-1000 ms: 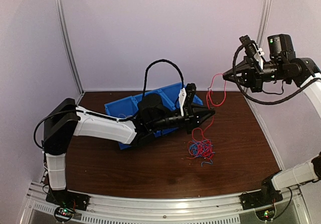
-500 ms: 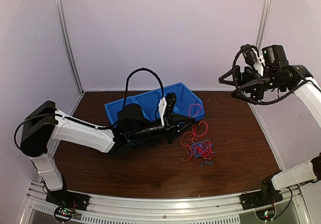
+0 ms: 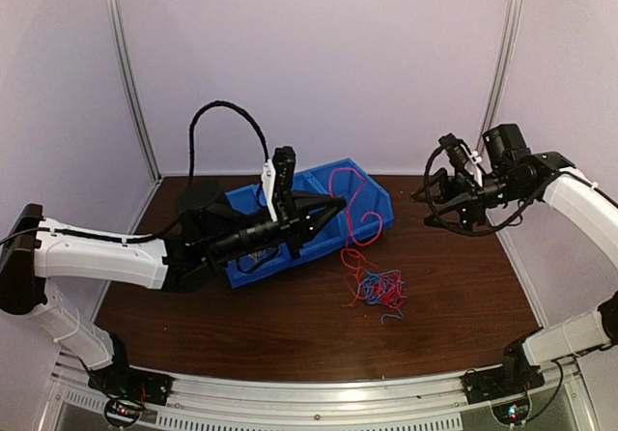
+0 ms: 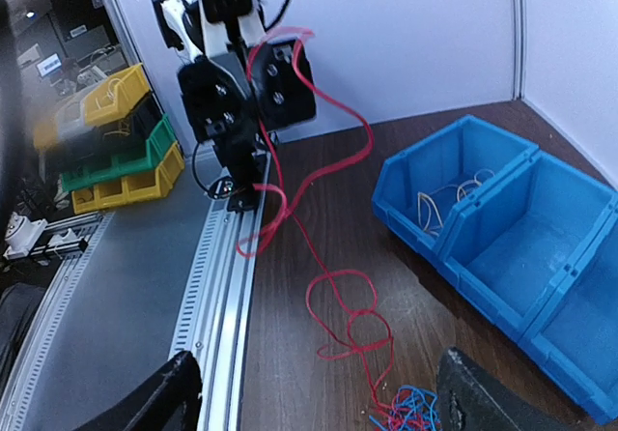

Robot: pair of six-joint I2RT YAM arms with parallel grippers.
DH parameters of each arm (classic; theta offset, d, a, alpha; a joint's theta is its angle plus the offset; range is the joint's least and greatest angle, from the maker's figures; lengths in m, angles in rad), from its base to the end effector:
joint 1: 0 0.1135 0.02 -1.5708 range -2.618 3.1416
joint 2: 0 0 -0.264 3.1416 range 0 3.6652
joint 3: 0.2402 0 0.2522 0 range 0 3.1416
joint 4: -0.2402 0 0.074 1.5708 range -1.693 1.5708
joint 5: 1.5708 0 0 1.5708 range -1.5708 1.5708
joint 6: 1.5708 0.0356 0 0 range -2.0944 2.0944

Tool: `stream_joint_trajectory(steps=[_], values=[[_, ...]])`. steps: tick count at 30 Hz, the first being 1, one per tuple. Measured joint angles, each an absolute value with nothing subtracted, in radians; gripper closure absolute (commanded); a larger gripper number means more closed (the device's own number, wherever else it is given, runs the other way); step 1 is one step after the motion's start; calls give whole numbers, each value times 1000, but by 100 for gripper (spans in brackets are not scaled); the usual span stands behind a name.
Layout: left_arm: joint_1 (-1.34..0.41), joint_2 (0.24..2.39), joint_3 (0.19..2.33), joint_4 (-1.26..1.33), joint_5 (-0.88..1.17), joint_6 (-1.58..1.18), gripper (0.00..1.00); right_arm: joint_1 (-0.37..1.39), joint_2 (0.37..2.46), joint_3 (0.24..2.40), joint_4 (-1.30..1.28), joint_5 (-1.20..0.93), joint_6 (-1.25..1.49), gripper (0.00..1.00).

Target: Untangle the cables

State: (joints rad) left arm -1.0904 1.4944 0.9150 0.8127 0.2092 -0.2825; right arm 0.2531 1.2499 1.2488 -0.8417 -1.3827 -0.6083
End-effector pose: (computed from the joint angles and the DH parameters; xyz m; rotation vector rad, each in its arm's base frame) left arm 0.1522 -0.3081 0.3180 0.7480 1.2592 -1.2824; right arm 0.2192 0.0928 0.3635 -1.2971 1.4317 1.3769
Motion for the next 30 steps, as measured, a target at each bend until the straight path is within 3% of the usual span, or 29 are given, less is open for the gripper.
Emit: stream_joint_trajectory(steps=[6,15,26,30], values=[[-1090,1397,933,669,162,-259,100,282,1331,1121,-804,-1217,-681,27],[-1090,1290,956,530,75,-224,100,409,1385,918,-397,-830,-511,15],[-1090,1265,942,439,-41,-214,100,627,1619,962,-221,-714,-462,10],[-1090,1229,926,416,-94,-215,100,698,1691,1019,-177,-687,-439,1]])
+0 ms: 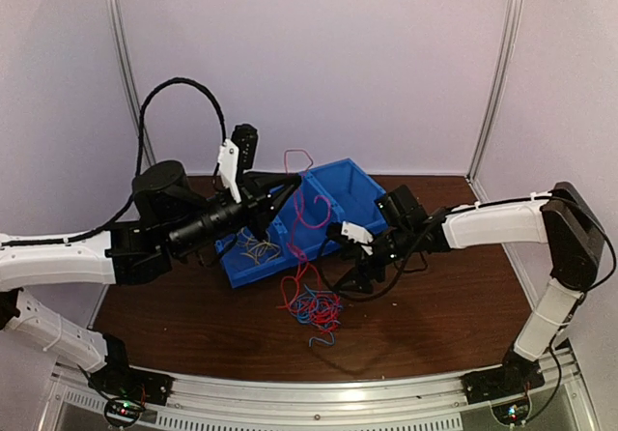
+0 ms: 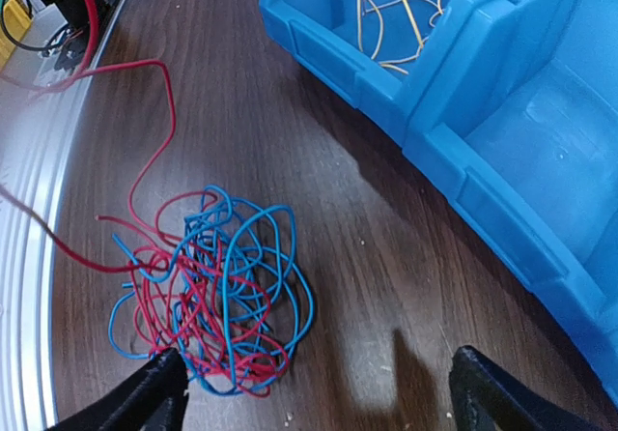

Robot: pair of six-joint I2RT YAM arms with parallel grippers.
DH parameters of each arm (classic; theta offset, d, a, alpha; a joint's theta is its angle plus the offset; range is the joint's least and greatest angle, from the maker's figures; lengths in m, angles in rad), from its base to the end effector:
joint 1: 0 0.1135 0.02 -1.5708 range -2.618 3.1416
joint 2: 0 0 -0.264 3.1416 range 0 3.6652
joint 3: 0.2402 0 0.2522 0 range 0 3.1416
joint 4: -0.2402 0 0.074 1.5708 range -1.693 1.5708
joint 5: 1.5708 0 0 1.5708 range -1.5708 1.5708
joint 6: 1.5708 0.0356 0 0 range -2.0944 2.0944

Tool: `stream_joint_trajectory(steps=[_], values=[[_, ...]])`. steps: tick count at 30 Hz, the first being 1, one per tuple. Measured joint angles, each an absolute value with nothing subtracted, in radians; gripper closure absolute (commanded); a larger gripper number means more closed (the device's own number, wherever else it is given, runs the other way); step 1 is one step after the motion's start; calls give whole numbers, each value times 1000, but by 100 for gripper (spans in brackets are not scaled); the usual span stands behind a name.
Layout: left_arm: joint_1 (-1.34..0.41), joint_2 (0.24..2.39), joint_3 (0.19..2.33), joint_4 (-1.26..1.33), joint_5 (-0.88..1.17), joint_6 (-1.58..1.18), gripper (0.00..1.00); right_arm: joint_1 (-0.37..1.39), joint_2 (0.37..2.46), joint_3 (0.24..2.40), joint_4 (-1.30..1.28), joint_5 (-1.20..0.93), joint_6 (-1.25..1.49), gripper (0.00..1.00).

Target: Untangle the cables

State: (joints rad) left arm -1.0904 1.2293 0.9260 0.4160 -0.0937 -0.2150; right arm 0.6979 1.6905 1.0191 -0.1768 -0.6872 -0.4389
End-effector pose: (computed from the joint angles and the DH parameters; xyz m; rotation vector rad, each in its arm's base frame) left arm 0.1379 -0.2574 0.3587 0.5780 1.4252 -0.9871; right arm 0.2520 0.2408 0.1941 -1.5330 1.8098 0.9486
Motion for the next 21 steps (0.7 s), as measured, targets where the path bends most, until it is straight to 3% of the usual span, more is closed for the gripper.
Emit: stream_joint_trajectory(steps=[4,7,9,12,14,16,21], values=[[-1090,1188,914,392,-131,-215,100,751,1745,1044,-129,-663,-416,2],[-1090,1158,903,377,-154,-215,100,807,1782,1045,-91,-619,-410,13],[-1090,1139,897,369,-166,-215,100,839,1811,1047,-65,-580,-399,33],[-1090,1113,887,358,-184,-215,100,874,1864,1063,-44,-529,-382,78],[-1090,1102,886,348,-194,-215,100,885,1900,1077,-35,-503,-366,95],[-1090,1088,886,333,-204,-215,100,886,1918,1082,-30,-479,-352,100],[-1090,1041,900,262,-237,-191,100,873,1911,1080,-33,-420,-336,100]])
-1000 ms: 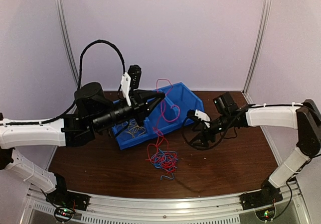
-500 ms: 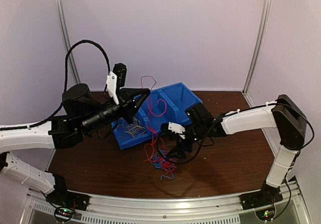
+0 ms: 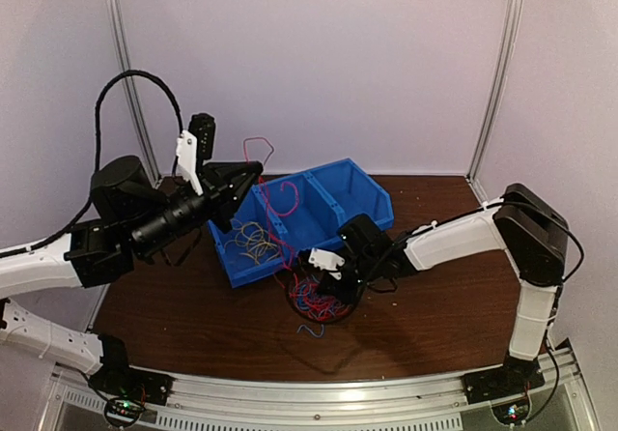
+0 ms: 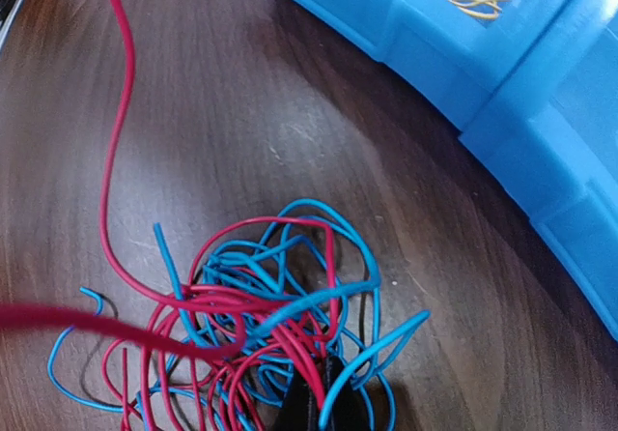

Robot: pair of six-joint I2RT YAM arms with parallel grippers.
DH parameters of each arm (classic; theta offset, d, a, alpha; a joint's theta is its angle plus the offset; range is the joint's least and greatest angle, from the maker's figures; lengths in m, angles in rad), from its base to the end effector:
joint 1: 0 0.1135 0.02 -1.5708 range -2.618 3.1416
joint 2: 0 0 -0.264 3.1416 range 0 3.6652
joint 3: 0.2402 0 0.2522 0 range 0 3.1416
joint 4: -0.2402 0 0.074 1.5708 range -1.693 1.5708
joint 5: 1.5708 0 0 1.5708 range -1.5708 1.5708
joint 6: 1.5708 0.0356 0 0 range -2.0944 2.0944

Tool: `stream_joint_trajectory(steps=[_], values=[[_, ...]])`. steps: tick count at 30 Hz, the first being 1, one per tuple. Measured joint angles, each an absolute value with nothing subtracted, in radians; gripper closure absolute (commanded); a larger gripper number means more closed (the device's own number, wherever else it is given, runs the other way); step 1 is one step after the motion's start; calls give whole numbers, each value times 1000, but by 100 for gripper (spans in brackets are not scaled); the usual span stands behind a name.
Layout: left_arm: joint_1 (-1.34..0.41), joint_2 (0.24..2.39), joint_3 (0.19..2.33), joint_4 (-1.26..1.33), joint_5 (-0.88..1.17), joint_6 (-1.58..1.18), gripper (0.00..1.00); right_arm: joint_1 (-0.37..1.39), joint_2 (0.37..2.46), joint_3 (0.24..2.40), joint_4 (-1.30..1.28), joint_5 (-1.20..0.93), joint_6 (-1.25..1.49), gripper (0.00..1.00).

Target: Untangle the cables

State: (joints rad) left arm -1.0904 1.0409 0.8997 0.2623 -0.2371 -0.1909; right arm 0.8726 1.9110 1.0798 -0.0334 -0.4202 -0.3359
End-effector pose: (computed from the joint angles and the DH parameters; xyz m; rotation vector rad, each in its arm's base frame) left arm 0.1208 -0.2137 0.3793 0.4705 1.4385 -0.8691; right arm 0.2374 0.3055 0.1408 -1.5616 1.9206 0.7485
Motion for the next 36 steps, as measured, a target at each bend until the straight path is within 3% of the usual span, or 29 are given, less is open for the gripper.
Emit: stream_joint_trajectory(steps=[5,9,16,20,23,28,36], values=[[-1090,973,1022,137,-294,-114,100,779,1856,1053,-72,-392,-341,100],[-1090,901,1159,86,-369,-31,100,611,1793,1010,-109,-365,-358,100],[-1090,805,1200,73,-477,52,100,323,1738,950,-164,-332,-397,98],[-1090,832,1182,45,-489,60,100,233,1707,950,-207,-337,-420,62],[-1090,871,1158,30,-487,56,100,232,1673,980,-283,-365,-437,45],[-1090,941,1115,26,-453,16,100,239,1539,1067,-392,-411,-445,33],[-1090,1053,1037,111,-363,-68,100,255,1332,1140,-434,-509,-438,33]])
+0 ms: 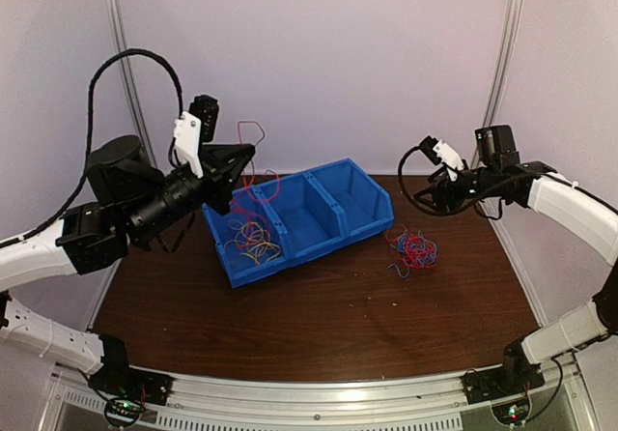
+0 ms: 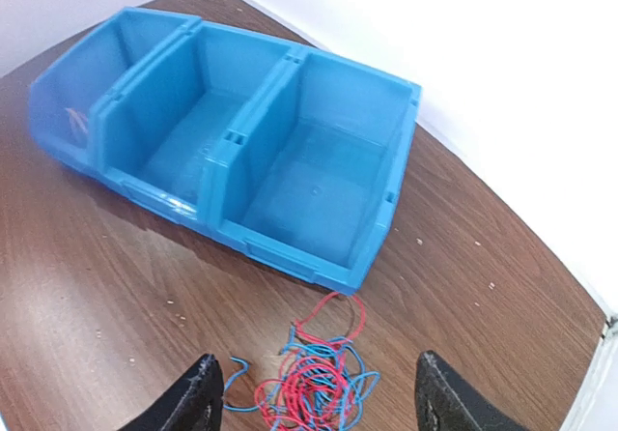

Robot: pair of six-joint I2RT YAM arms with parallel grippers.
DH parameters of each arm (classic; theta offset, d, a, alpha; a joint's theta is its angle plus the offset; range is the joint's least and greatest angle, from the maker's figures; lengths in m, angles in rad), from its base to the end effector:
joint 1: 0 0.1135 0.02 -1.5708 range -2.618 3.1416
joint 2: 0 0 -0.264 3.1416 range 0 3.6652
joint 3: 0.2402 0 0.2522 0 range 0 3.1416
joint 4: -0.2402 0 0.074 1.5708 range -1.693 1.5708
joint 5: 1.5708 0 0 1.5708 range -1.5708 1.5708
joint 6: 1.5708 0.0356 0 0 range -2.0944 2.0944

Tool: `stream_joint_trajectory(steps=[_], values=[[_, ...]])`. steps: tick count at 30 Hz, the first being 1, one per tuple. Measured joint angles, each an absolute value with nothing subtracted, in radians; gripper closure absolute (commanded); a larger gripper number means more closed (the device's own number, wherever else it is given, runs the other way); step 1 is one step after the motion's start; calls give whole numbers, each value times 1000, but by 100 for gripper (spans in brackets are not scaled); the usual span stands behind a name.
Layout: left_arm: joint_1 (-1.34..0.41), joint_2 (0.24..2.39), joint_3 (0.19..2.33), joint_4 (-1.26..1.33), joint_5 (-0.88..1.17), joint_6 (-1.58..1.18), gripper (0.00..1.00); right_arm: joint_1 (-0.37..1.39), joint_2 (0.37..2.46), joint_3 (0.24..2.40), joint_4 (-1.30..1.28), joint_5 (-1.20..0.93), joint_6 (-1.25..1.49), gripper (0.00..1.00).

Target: Untangle the cables

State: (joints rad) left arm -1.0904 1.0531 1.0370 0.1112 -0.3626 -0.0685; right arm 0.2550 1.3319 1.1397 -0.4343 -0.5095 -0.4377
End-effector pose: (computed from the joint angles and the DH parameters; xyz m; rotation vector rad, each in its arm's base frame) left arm 0.1231 -0.2088 0.4091 0.4660 1.4448 -0.6680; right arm 0.2807 0.0911 0.3205 -0.9860 1.9007 0.4516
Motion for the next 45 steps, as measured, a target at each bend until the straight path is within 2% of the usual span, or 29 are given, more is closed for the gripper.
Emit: stream_joint_trajectory(steps=[8,15,32,33,34,35,36,37,38,41,43,45], values=[[-1090,1206,1016,226,-268,-150,100,427,1335,1149,-442,-709,-430,32],[-1090,1280,1024,315,-220,-215,100,559,1474,1253,-368,-854,-356,30],[-1090,1315,1151,388,-149,-280,100,672,1623,1287,-165,-1032,-210,30],[-1090,1315,1154,389,-148,-281,100,677,1629,1291,-154,-1039,-199,33],[-1090,1315,1156,390,-146,-283,100,680,1641,1301,-138,-1045,-184,40],[-1090,1315,1158,392,-144,-283,100,685,1646,1307,-131,-1049,-180,51],[-1090,1315,1158,393,-143,-284,100,689,1654,1313,-119,-1053,-174,67],[-1090,1315,1158,392,-141,-284,100,690,1663,1321,-104,-1060,-160,76],[-1090,1315,1158,392,-141,-284,100,691,1670,1325,-88,-1065,-146,82],[-1090,1315,1158,392,-141,-284,100,693,1681,1327,-59,-1075,-108,88],[-1090,1314,1158,390,-141,-284,100,693,1681,1325,-47,-1074,-94,100],[-1090,1313,1158,389,-142,-283,100,693,1676,1312,-32,-1073,-87,100]])
